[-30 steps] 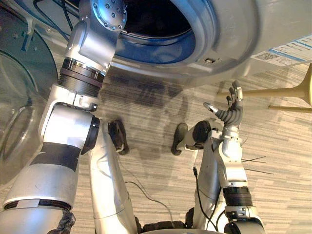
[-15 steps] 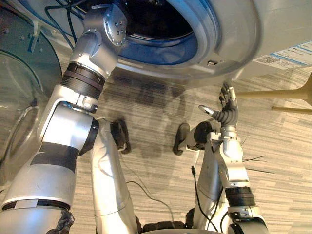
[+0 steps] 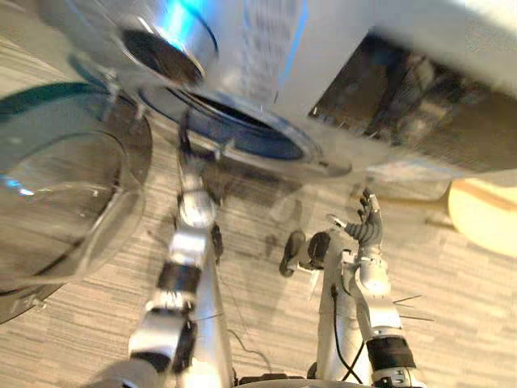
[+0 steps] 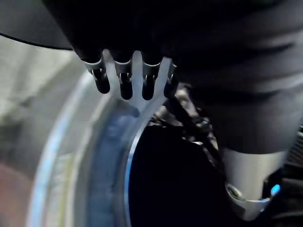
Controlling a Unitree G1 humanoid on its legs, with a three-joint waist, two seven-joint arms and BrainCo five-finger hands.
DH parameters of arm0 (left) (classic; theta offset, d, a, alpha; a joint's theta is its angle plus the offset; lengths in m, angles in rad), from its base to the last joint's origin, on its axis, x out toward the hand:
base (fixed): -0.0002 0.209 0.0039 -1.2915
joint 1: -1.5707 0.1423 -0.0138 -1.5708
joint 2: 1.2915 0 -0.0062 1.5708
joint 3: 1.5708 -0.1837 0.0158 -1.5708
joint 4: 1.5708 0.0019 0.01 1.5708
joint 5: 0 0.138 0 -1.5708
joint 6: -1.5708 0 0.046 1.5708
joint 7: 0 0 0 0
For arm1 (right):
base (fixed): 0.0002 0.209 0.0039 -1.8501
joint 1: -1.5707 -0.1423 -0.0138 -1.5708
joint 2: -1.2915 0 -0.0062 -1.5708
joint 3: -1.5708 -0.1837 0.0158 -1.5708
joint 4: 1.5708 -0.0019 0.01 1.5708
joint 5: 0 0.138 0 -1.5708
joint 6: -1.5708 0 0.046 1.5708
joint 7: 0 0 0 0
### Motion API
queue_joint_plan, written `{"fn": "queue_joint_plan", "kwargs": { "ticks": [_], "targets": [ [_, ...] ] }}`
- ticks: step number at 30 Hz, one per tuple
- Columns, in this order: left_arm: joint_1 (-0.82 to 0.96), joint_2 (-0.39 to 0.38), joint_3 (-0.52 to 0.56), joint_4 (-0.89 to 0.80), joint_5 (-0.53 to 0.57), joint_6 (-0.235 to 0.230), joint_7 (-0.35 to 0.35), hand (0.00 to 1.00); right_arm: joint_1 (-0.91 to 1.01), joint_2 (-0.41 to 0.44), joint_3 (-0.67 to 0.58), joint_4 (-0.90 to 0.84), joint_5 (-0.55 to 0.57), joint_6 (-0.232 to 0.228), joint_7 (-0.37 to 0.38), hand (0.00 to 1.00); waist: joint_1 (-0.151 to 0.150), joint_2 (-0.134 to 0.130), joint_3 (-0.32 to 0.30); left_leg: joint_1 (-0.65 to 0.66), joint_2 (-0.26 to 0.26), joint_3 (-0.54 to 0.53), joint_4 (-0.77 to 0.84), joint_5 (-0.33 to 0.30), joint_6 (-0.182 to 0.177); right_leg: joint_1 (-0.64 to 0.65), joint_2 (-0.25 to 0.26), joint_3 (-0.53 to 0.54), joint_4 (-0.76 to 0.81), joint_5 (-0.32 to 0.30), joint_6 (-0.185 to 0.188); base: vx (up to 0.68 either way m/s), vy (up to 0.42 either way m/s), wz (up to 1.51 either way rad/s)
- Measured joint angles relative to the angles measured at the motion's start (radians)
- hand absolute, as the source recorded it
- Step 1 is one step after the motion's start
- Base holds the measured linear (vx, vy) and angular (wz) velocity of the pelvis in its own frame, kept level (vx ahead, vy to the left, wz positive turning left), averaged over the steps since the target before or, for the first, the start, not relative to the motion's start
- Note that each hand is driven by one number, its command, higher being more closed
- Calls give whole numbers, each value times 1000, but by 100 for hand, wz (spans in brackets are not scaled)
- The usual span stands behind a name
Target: Pick up the laundry basket with both hands and put the clothes into the washing machine.
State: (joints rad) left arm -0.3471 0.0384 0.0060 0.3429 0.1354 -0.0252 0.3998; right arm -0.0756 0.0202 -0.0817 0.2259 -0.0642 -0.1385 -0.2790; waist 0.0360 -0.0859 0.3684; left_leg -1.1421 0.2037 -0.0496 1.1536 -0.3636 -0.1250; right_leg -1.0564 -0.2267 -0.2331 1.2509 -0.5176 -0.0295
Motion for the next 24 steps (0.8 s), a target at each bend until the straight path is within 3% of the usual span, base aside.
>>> {"fn": "queue_joint_plan", "kwargs": {
  "ticks": [7, 12, 15, 18, 24],
  "targets": [
    [279, -23, 5, 16, -55, -24, -104, 0, 98, -15, 6, 83, -25, 49, 31, 0, 10, 15, -64, 391, -15, 33, -408, 129, -16, 383, 25, -79, -364, 100, 12, 110, -51, 18],
    [360, -23, 39, 208, -86, -26, -170, 0, 134, -27, 6, 266, -23, 73, 57, 0, 10, 31, -152, 672, -15, 105, -669, 200, 2, 638, 59, -80, -633, 194, 45, 122, 53, -12],
    [380, -10, 44, 377, -80, -25, -210, 0, 149, -29, -31, 397, -23, 77, 83, 0, 8, 56, -238, 824, -26, 156, -847, 261, 5, 765, 83, -68, -813, 265, 66, 138, 68, -18],
    [376, 7, 41, 489, -25, -23, -241, 0, 123, -67, -56, 559, -25, 80, 91, 0, 2, 89, -278, 959, -44, 188, -1041, 341, 10, 865, 105, -58, -968, 337, 80, 139, 63, -18],
    [395, 55, 43, 557, 16, -23, -267, 0, 102, -98, -106, 655, -25, 87, 108, 0, -23, 99, -289, 1102, -58, 242, -1120, 351, 12, 994, 128, -2, -1106, 404, 95, 56, 57, -32]
  ]
}}
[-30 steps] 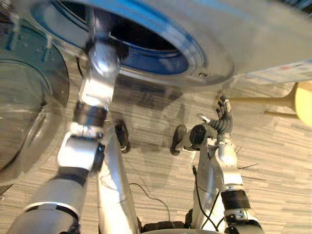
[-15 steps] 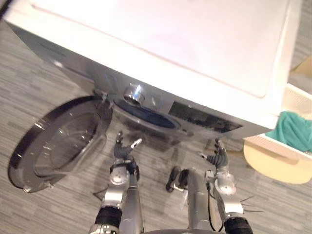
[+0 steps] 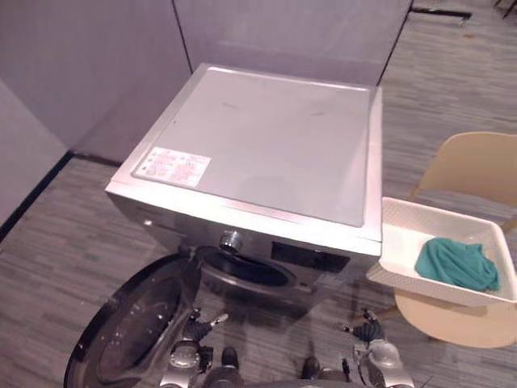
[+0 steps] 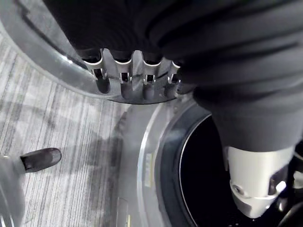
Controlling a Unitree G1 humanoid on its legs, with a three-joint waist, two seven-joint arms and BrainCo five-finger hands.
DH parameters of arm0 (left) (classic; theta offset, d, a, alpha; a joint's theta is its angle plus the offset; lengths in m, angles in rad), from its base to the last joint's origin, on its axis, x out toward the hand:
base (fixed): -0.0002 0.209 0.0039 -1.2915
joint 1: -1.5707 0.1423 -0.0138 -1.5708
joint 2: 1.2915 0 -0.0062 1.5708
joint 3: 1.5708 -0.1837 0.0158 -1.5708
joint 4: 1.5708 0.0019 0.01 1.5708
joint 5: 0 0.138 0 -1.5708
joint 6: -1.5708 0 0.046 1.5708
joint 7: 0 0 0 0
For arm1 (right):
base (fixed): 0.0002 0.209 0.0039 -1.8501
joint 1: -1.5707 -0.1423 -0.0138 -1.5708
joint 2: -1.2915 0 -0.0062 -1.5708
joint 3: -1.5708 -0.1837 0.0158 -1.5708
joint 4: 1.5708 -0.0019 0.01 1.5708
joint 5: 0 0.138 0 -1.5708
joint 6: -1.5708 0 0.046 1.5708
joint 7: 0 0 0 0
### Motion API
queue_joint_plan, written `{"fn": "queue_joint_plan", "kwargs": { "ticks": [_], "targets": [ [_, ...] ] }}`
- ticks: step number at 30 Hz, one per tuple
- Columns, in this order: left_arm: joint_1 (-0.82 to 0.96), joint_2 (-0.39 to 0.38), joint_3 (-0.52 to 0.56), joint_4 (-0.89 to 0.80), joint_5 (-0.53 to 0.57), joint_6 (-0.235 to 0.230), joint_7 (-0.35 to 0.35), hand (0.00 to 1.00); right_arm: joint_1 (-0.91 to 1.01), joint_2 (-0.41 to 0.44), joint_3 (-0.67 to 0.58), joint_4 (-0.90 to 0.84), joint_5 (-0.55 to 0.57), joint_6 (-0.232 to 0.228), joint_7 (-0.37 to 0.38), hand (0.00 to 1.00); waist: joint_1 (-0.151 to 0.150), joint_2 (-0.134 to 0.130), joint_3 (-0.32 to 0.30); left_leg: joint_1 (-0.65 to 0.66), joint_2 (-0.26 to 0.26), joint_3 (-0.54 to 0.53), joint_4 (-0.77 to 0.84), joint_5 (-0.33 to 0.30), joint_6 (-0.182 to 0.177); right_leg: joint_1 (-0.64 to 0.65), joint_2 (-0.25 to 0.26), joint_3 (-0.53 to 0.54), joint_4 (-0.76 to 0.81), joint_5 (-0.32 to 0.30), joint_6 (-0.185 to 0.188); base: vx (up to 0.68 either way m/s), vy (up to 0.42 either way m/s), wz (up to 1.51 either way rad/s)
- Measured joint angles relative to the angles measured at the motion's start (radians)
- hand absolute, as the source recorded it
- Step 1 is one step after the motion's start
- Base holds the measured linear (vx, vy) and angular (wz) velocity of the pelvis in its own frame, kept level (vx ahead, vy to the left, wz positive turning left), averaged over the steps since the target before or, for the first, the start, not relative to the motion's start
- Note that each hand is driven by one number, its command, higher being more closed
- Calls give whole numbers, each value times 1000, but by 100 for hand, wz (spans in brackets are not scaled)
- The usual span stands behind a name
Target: Pick up the laundry basket with both hands and put the clothes into the washing machine.
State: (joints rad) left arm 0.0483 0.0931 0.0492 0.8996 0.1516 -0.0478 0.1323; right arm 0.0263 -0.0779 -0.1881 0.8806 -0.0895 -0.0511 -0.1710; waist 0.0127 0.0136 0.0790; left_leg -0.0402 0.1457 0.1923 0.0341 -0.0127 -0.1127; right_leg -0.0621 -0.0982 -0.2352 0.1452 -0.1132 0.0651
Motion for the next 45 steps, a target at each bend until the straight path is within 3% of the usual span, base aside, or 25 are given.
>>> {"fn": "queue_joint_plan", "kwargs": {
  "ticks": [7, 10, 12, 15, 16, 17, 19, 20, 21, 22, 23, 24, 25, 26, 27, 29, 32, 34, 35, 36, 38, 42, 43, 44, 45],
  "targets": [
    [11, 12, -37, 12, 19, -1, -24, 0, -1, -16, -20, -4, 13, -2, 1, 0, -8, 2, 0, 87, -7, 169, -33, -8, 10, -12, 29, 197, -92, 103, 9, -63, 51, -79],
    [11, 14, -58, -11, 19, -2, -25, 0, -5, -17, -30, -54, 51, -11, 0, 0, -29, -1, 10, 87, -10, 315, -19, -48, 14, -102, 56, 359, -99, 153, 21, -110, 35, -159],
    [4, 19, -64, -38, 19, -4, -25, 0, -10, -18, -47, -86, 71, -12, -3, 0, -57, -5, 28, 79, -5, 408, 13, -80, 20, -141, 54, 378, -118, 154, 8, -120, 16, -175],
    [-58, 34, -95, -46, 30, -6, -24, 0, -9, -24, -82, -91, 84, -10, -10, 0, -82, 17, 52, 72, 55, 586, 50, -98, 19, -225, -14, -20, -57, 112, -122, -60, -38, -178],
    [-80, 42, -96, -47, 51, -6, -24, 0, -6, -30, -92, -86, 91, -10, -25, 0, -90, 25, 59, 89, 81, 677, 89, -105, 4, -234, -67, -240, -12, 81, -175, 82, -53, -157],
    [-84, 45, -96, -48, 56, -6, -24, 0, -6, -32, -95, -83, 93, -10, -30, 0, -91, 29, 60, 97, 92, 709, 107, -111, -2, -233, -84, -326, 4, 72, -191, 123, -71, -213],
    [-86, 52, -80, -50, 57, -6, -23, 0, -18, -34, -93, -63, 101, -10, -43, 0, -88, 30, 61, 144, 127, 810, 159, -117, -10, -218, -124, -575, 61, 71, -276, 219, -168, -240],
    [-87, 49, -76, -51, 57, -5, -21, 0, -23, -44, -91, -52, 102, -13, -45, 0, -81, 28, 59, 187, 141, 867, 188, -128, -28, -214, -143, -667, 112, 108, -275, 353, -274, -303],
    [-91, 47, -75, -45, 56, -5, -20, 0, -42, -68, -90, -34, 102, -12, -46, 0, -84, 44, 58, 218, 167, 911, 232, -142, -47, -244, -110, -593, 142, 86, -193, 351, -240, -261],
    [-97, 39, -75, -45, 55, -7, -19, 0, -41, -77, -90, -34, 102, -13, -47, 0, -88, 50, 58, 230, 172, 911, 242, -141, -46, -252, -98, -564, 157, 76, -177, 274, -137, -174],
    [-102, 28, -72, -45, 55, -9, -18, 0, -39, -85, -89, -34, 102, -13, -47, 0, -90, 58, 58, 242, 180, 909, 256, -140, -45, -260, -88, -541, 171, 65, -172, 371, -91, -121],
    [-110, -8, -40, -43, 52, -13, -18, 0, -31, -98, -90, -30, 102, -10, -45, 0, -109, 72, 62, 263, 239, 900, 373, -135, -36, -266, -63, -491, 225, 17, -167, 361, -89, -109],
    [-110, -17, -35, -42, 50, -14, -18, 0, -29, -98, -89, -31, 102, -10, -45, 0, -115, 73, 63, 259, 270, 877, 447, -122, 4, -266, -50, -470, 240, -1, -165, 414, -110, -145],
    [-99, -34, -34, -30, 43, -14, -17, 0, -23, -94, -84, -29, 102, -8, -45, 0, -106, 75, 66, 213, 332, 743, 634, -112, 109, -251, -21, -405, 233, -24, -172, 233, -67, -115],
    [-93, -40, -33, -27, 37, -14, -17, 0, -28, -88, -77, -28, 103, -8, -45, 0, -104, 78, 69, 165, 328, 645, 695, -164, 95, -246, -8, -377, 226, -35, -177, 253, -57, -145],
    [-63, -48, -35, -27, 9, -14, -10, 0, -53, -86, -34, -5, 112, -5, -46, 0, -80, 79, 110, -42, 194, 237, 807, -293, 48, -171, 43, -279, 172, -43, -176, 227, -14, -135],
    [-15, -43, -36, -45, -6, -15, 4, 0, -53, -57, -6, -6, 118, -9, -45, 0, -37, 65, 136, -242, 69, 50, 708, -304, 49, -63, 61, -215, 120, -57, -151, 297, 42, -90],
    [-3, -44, -35, -51, -7, -15, 4, 0, -57, -49, -8, -6, 118, -10, -45, 0, -17, 70, 146, -310, 29, 42, 531, -274, 11, -23, 62, -199, 97, -62, -116, 351, 125, -48],
    [16, -44, -26, -64, -9, -16, 5, 0, -60, -45, -5, -3, 118, -10, -45, 0, 15, 68, 146, -313, 4, 44, 406, -153, 39, 9, 64, -173, 71, -64, -79, 323, 129, -64],
    [27, -45, -13, -75, -14, -16, 6, 0, -60, -45, 1, -4, 118, -11, -45, 0, 28, 65, 141, -301, -5, 45, 388, -113, 55, 20, 65, -160, 55, -59, -62, 368, 134, -58],
    [21, -39, 10, -78, -13, -16, 24, 0, -87, -42, 6, -4, 114, -13, -46, 0, 27, 46, 134, -292, -44, 41, 391, -135, 149, 44, 29, -144, 52, -71, -6, 543, 182, -1],
    [23, -41, -6, -72, -13, -11, 26, 0, -110, -28, 19, 5, 75, -10, -45, 0, 31, 2, 148, -176, -96, 55, 374, -185, 189, -26, -84, -108, 418, -48, 50, 490, 214, 22],
    [27, -40, -11, -74, -13, -7, 27, 0, -115, -29, 34, 8, 66, -10, -44, 0, 30, 0, 147, -113, -108, 40, 355, -210, 198, -72, -130, -105, 606, 44, 68, 365, 126, 37],
    [27, -36, -13, -75, -13, -6, 29, 0, -116, -28, 43, 10, 60, -10, -44, 0, 26, 2, 148, -68, -116, 15, 336, -227, 202, -108, -153, -102, 719, 104, 42, 453, 109, 57],
    [25, -25, -19, -80, -13, -6, 40, 0, -118, -28, 50, 13, 50, -10, -43, 0, 26, 6, 150, -17, -122, -24, 310, -255, 198, -148, -164, -88, 829, 24, 7, 443, 34, 85]
  ]
}}
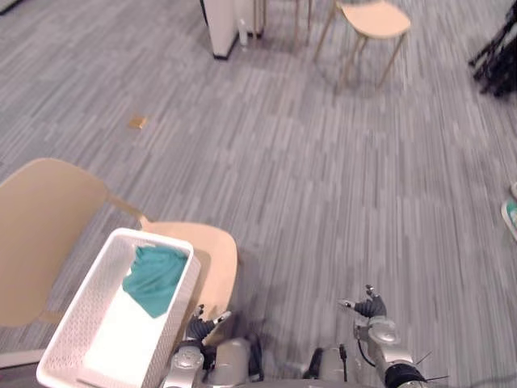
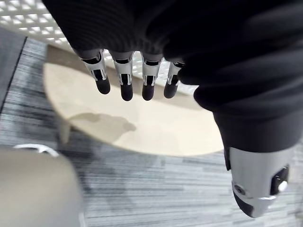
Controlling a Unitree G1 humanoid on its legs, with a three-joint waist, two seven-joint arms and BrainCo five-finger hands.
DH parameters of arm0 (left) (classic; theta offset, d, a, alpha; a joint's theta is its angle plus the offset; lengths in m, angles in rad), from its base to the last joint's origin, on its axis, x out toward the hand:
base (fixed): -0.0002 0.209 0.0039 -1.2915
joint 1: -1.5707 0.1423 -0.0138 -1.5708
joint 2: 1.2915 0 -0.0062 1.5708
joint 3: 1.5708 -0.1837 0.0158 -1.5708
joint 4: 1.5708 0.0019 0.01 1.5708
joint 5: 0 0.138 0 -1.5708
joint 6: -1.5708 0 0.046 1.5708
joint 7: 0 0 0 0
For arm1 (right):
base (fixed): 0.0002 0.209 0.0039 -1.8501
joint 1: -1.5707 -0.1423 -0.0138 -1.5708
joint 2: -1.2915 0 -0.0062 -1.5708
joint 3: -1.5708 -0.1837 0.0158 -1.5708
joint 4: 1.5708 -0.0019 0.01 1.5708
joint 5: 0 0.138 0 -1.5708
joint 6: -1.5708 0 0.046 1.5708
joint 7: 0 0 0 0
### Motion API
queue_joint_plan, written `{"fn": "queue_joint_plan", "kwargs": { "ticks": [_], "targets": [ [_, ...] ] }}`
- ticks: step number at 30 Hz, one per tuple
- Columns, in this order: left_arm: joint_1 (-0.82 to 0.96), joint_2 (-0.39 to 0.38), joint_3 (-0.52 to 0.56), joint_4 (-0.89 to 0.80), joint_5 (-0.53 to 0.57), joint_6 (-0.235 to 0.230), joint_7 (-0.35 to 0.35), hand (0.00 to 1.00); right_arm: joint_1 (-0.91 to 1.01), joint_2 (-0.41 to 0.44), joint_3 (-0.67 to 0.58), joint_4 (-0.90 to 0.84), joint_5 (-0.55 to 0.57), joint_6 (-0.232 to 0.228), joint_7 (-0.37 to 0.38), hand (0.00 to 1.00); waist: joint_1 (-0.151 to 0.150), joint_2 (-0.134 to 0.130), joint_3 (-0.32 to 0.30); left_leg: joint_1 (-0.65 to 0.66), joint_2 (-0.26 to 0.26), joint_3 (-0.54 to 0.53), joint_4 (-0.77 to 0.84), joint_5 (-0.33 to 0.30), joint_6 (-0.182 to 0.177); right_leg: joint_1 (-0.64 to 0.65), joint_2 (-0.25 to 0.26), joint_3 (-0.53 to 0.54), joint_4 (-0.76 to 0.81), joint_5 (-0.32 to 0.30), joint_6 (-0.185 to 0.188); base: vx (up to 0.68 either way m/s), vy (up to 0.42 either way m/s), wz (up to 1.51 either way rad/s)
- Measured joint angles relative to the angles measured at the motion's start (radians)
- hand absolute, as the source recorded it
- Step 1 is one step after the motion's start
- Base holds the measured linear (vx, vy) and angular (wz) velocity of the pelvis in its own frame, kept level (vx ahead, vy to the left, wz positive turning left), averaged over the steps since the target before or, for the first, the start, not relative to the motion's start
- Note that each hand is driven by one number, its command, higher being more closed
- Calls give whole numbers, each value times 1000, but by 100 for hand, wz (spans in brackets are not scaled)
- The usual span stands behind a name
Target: Pick up the laundry basket with both hands and put the clothes into the washing machine.
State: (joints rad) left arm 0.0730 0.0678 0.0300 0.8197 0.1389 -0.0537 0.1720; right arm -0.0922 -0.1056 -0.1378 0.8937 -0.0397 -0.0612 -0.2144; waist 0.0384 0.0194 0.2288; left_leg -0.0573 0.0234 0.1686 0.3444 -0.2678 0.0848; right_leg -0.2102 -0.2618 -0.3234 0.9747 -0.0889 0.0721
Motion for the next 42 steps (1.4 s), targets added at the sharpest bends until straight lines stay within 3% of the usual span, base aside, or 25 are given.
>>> {"fn": "queue_joint_plan", "kwargs": {
  "ticks": [1, 3, 5, 6, 7, 8, 9, 11, 12, 13, 15, 17, 20, 21, 23, 25, 28, 30, 31, 32, 33, 35, 37, 39, 42],
  "targets": [
    [-10, 6, 0, -7, 0, 0, 9, 0, -3, -1, 2, 2, -11, 0, 0, 0, -1, -11, -6, 27, -7, -44, -16, -2, 0, -40, -1, -1, 20, -77, -10, 441, -8, 102],
    [-30, 14, 1, -13, 0, 0, 22, 0, -8, -9, 1, 4, -11, 0, 1, 0, -7, 10, 4, 57, -2, -137, -34, -2, -1, -81, 68, 26, -113, -152, -19, 412, -98, 122],
    [-53, 8, 3, -12, 0, 2, 28, 0, -6, -18, 0, -12, -9, 0, 1, 0, -10, 18, 2, 46, 0, -288, -23, -2, -1, -165, 204, 239, -327, -158, -15, 469, -254, 176],
    [-75, 4, 1, -10, 0, 1, 31, 0, 12, -30, -11, -28, -9, -2, -1, 0, -32, 14, -2, 7, -17, -390, 26, -8, -37, -187, 248, 403, -478, -116, 30, 398, -283, 213],
    [-83, 2, 0, -9, 3, 3, 30, 0, 24, -35, -14, -32, -9, 1, -6, 0, -38, 13, -3, -3, -29, -425, 49, -19, -67, -180, 246, 445, -545, -80, 45, 430, -339, 261],
    [-97, -17, 1, -3, 12, 7, 29, 0, 60, -37, -16, -37, -9, 5, -22, 0, -27, 14, 2, -10, -49, -489, 101, -72, -149, -153, 218, 495, -635, 52, 51, 322, -293, 186],
    [-101, -54, 5, 0, 12, 7, 34, 0, 55, -62, -21, -33, -9, 22, -27, 0, -6, 59, 6, -14, -24, -533, 126, -85, -177, -144, 229, 424, -584, 37, 27, 353, -336, 191],
    [-93, -81, 2, -6, 12, 2, 44, 0, 57, -69, -21, -73, -10, 21, -27, 0, 4, 68, 1, -48, -4, -561, 111, -35, -266, -107, 181, 289, -560, -13, -11, 280, -360, 177],
    [-92, -86, 2, -9, 12, 0, 46, 0, 54, -68, -21, -87, -10, 21, -27, 0, 8, 68, 1, -58, 7, -551, 96, -28, -278, -85, 169, 244, -561, -20, -22, 207, -353, 205],
    [-89, -86, 2, -12, 12, 0, 46, 0, 43, -65, -25, -100, -10, 18, -28, 0, 7, 71, -1, -71, 31, -509, 67, -26, -281, -38, 153, 176, -576, -25, -30, 164, -337, 203],
    [-80, -83, -12, -17, 11, -1, 46, 0, 38, -66, -44, -110, -9, -6, -37, 0, 13, 59, -6, -97, 70, -336, 18, 13, -246, 47, 133, 72, -638, -26, -32, 90, -191, 179],
    [-52, -75, -39, -22, 11, -1, 46, 0, 24, -80, -53, -121, -9, -10, -48, 0, 32, 61, -24, -129, 130, -1, -9, 65, -172, 99, 113, -27, -726, -26, -32, 15, -26, 123],
    [-33, -67, -38, -14, 11, 0, 46, 0, 28, -96, -74, -125, -12, -4, -62, 0, 26, 77, -37, -145, 167, 232, -35, 154, -110, 120, 58, -145, -723, -34, 0, 13, 142, 123],
    [-30, -61, -38, -15, 11, 0, 46, 0, 39, -91, -74, -125, -17, -1, -68, 0, 30, 70, -39, -146, 154, 240, -39, 157, -106, 133, 45, -166, -728, -32, 9, 23, 206, 110],
    [0, -20, -38, -14, 12, 0, 46, 0, 60, -51, -74, -174, -45, 3, -70, 0, 29, 29, -49, -137, 89, 191, -77, 174, -87, 183, 15, -217, -780, -12, 48, 54, 200, 83],
    [24, -2, -36, -14, 12, 0, 47, 0, 68, -50, -74, -228, -82, -1, -72, 0, 30, 12, -59, -131, 53, 178, -105, 185, -75, 191, -6, -233, -782, -6, 58, 60, 162, 48],
    [43, 7, -28, -14, 11, -1, 47, 0, 36, -70, -59, -281, -171, -2, -74, 0, 31, 7, -58, -115, 17, 175, -101, 169, -53, 161, -74, -219, -657, -19, 75, 12, 130, 13],
    [45, 25, -30, -9, 12, -6, 47, 0, 11, -86, 2, -310, -232, 2, -72, 0, 26, -4, -52, -92, -3, 150, -103, 144, -42, 72, -138, -133, -421, -9, 53, -54, 126, 20],
    [44, 37, -30, -7, 12, -8, 47, 0, 12, -92, 29, -336, -254, 2, -70, 0, 18, -12, -47, -78, -9, 123, -104, 141, -39, 27, -133, -45, -338, -22, 14, -51, 101, 46],
    [44, 46, -30, -6, 13, -8, 48, 0, 12, -96, 43, -349, -266, 2, -68, 0, 10, -16, -47, -76, -9, 101, -104, 141, -40, 17, -108, 6, -326, -51, 13, -7, -7, 80],
    [44, 62, -29, -6, 27, -10, 49, 0, 11, -114, 69, -392, -291, 1, -67, 0, -2, -22, -47, -73, -13, 58, -115, 147, -49, 6, -31, 117, -358, -103, 31, -3, -35, 85],
    [44, 71, -27, -6, 31, -13, 50, 0, 2, -174, 97, -434, -321, -9, -64, 0, -6, -35, -53, -73, -32, 1, -137, 164, -71, 7, 43, 222, -489, -120, 44, 20, -64, 92],
    [45, 80, -28, 1, 32, -13, 50, 0, -21, -235, 117, -435, -368, 0, -65, 0, -4, -49, -60, -91, -68, -45, -127, 173, -82, 19, 56, 246, -603, -74, 46, 52, -107, 112],
    [47, 64, -27, 11, 32, -22, 51, 0, -52, -287, 147, -433, -366, 0, -40, 0, -16, -15, -67, -104, -63, -94, -126, 183, -93, 43, 58, 191, -631, -67, 45, 72, -104, 82],
    [68, 66, -17, 14, 29, -25, 51, 0, -150, -325, 261, -432, -368, -17, 0, 0, 11, 11, -72, -124, -37, -139, -174, 235, -102, 56, 98, 145, -704, -30, 21, 89, -144, 28]
  ]
}}
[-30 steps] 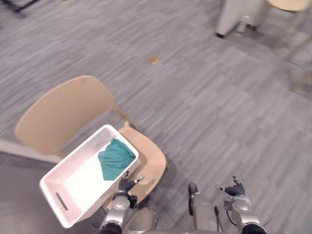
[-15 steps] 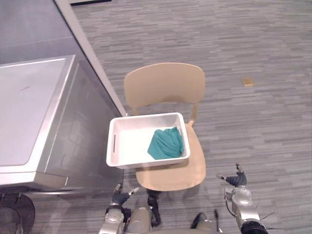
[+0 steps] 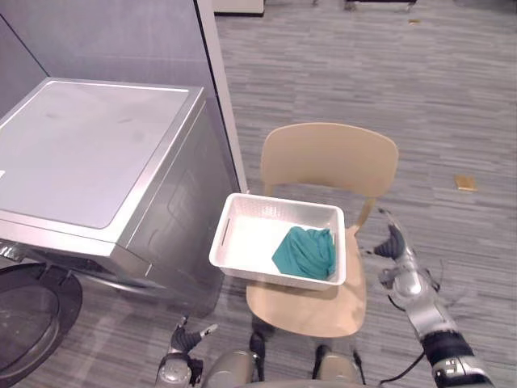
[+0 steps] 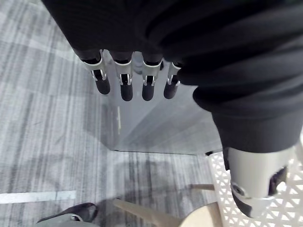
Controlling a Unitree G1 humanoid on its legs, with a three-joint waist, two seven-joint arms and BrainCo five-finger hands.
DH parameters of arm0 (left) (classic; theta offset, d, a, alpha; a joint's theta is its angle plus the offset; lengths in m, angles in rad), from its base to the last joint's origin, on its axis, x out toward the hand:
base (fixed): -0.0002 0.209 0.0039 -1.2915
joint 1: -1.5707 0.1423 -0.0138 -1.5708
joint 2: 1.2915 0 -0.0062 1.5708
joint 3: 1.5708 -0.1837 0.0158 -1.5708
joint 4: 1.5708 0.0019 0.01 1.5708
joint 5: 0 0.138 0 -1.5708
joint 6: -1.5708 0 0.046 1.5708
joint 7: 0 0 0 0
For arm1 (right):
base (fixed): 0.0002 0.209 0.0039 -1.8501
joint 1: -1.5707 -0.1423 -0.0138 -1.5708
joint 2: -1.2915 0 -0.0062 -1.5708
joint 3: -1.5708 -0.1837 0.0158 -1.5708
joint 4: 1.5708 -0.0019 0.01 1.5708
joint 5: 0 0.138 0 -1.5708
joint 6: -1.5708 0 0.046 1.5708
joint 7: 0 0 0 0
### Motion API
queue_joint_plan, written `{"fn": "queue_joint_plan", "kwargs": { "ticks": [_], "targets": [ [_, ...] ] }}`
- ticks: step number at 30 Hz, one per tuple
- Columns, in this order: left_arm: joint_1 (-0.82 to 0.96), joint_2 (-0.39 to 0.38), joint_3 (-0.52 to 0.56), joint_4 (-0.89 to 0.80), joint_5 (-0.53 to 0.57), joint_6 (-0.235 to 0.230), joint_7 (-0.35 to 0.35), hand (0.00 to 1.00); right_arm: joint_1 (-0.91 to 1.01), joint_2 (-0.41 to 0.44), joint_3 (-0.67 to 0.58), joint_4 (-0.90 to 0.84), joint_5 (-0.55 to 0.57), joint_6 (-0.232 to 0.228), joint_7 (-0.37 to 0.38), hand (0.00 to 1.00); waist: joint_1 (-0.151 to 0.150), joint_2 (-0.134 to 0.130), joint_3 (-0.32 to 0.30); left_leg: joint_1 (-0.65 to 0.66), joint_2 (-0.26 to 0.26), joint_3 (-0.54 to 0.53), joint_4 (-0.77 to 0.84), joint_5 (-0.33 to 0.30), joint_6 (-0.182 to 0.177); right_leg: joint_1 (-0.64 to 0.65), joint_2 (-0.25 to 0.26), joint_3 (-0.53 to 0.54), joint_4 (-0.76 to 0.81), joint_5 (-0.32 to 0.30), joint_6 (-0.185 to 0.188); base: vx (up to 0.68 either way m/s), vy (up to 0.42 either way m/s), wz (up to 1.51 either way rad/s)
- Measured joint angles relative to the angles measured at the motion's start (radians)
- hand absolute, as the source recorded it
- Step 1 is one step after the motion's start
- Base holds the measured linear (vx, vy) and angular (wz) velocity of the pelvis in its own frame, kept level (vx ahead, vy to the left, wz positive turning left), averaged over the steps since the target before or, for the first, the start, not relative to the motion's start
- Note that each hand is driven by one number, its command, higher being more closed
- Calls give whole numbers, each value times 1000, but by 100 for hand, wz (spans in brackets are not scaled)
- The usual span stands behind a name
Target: Pick up the laundry basket with both hands and put the clothes into the washing machine.
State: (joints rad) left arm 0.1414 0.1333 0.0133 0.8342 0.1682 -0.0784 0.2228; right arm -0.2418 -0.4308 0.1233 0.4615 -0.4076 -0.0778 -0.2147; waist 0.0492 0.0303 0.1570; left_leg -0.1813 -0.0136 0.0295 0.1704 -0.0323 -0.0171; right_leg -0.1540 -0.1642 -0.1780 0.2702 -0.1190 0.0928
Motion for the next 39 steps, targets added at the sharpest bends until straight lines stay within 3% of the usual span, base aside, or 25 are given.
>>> {"fn": "queue_joint_plan", "kwargs": {
  "ticks": [4, 11, 13, 19, 21, 27, 28, 39],
  "targets": [
    [-13, -3, -1, 0, -8, -19, -1, 0, -111, -23, 116, 90, -5, -29, 45, 0, 22, -3, 15, -1, 13, -89, -70, 66, -26, 48, 25, -108, -66, 16, -18, 62, -137, 65],
    [-50, -7, 0, 1, -22, -26, 1, 0, -311, -40, 255, 310, -38, -33, 46, 0, 55, 45, 108, -51, 11, -187, -141, 149, -52, 29, 35, -210, -93, 34, -36, -46, -48, 43],
    [-75, -8, -1, 2, -23, -31, 1, 0, -358, -44, 272, 370, -56, -31, 45, 0, 76, 56, 145, -75, 17, -203, -166, 179, -59, -2, 42, -224, -93, 44, -43, -104, -24, 24],
    [-142, -8, -1, 0, -59, -41, 3, 0, -475, -91, 277, 516, -84, -11, 42, 0, 97, 94, 238, -140, 12, -239, -215, 226, -51, -115, 19, -238, -1, 32, -48, -121, -4, 12],
    [-169, -3, -2, -1, -82, -44, 17, 0, -496, -126, 277, 559, -85, 14, 38, 0, 101, 104, 256, -157, 8, -251, -257, 260, -53, -166, -1, -246, 53, 12, -47, -77, -12, 17],
    [-216, -2, -17, 0, -100, -51, 23, 0, -556, -133, 267, 624, -91, 44, -1, 0, 102, 105, 262, -220, -1, -259, -264, 281, -56, -270, -30, -244, 146, -26, -57, -38, -77, 7],
    [-226, -2, -23, 0, -110, -53, 24, 0, -563, -133, 262, 630, -76, 45, -1, 100, 103, 105, 264, -227, -1, -261, -264, 282, -57, -283, -32, -243, 156, -33, -59, -23, -101, 2],
    [-285, -12, -53, 3, -130, -57, 18, 0, -596, -99, 226, 630, 61, 57, 16, 100, 97, 99, 279, -230, -3, -269, -264, 295, -58, -298, -41, -240, 195, -62, -64, 21, -101, 2]
  ]
}}
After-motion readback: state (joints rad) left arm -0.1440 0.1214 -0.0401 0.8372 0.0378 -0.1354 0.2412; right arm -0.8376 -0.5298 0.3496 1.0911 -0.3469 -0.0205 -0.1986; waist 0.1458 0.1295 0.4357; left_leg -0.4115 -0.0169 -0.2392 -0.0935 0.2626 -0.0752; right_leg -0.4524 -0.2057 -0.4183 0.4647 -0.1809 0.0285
